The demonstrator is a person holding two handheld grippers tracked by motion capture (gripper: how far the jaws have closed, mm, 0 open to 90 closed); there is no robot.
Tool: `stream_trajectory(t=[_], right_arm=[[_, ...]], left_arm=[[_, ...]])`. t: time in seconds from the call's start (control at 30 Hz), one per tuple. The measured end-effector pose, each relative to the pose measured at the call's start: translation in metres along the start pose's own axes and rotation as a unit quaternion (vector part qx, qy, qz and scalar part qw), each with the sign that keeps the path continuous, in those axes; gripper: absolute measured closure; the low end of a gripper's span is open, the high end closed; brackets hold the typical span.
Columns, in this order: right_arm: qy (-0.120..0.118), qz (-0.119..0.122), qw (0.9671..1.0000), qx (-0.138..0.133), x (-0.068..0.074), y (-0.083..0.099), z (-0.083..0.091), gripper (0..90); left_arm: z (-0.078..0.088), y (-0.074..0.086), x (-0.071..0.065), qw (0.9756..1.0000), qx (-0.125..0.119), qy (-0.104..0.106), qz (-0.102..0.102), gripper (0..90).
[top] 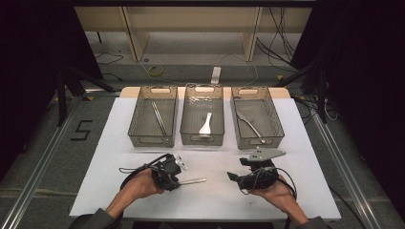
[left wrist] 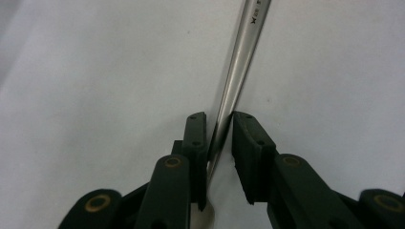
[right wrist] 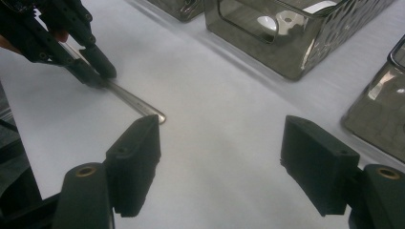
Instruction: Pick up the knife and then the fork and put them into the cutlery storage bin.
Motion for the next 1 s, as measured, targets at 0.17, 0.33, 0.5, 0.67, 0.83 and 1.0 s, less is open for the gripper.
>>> stream_trajectory(t=[0.17, 0.33, 0.5, 0.67, 0.83, 1.0], right_arm=[[0.000, -0.001, 1.0000, 0.000, -0.0004, -0.0002, 0.0000, 30.6], [0.000, -0.002, 1.0000, 0.000, -0.0001, -0.0002, -0.0004, 30.6], [-0.001, -0.002, 1.0000, 0.001, -0.0004, -0.0001, -0.0007, 30.6], [-0.002, -0.002, 1.0000, 0.001, -0.0001, -0.0001, -0.0007, 30.6], [-0.002, -0.002, 1.0000, 0.000, 0.0000, -0.0005, -0.0002, 30.6], [-0.004, -0.001, 1.0000, -0.001, 0.0006, -0.0009, -0.0001, 30.8]], left_arm=[[-0.0005, -0.0007, -0.0012, 1.0000, 0.002, -0.001, -0.002, 76.1], [-0.0003, -0.0005, -0.0008, 1.0000, 0.002, 0.002, -0.007, 77.0], [-0.0004, -0.0009, -0.0015, 0.9999, 0.002, 0.003, -0.014, 78.8], [-0.0005, -0.0012, -0.0026, 0.9999, 0.004, 0.006, -0.012, 82.9], [-0.0004, -0.0011, -0.0028, 0.9999, 0.001, 0.007, -0.014, 83.4], [0.0021, -0.0021, -0.0004, 0.9999, -0.005, -0.001, -0.011, 83.6]])
Point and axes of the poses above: each handheld gripper's, and its own axes: z roughly backward along the jaws, y roughly out of its underside, x roughly to its left, the point moved 7 cm from there along -z, roughly forward along the jaws, and after that the axes turned 2 degrees about x, right-handed, at the moved point
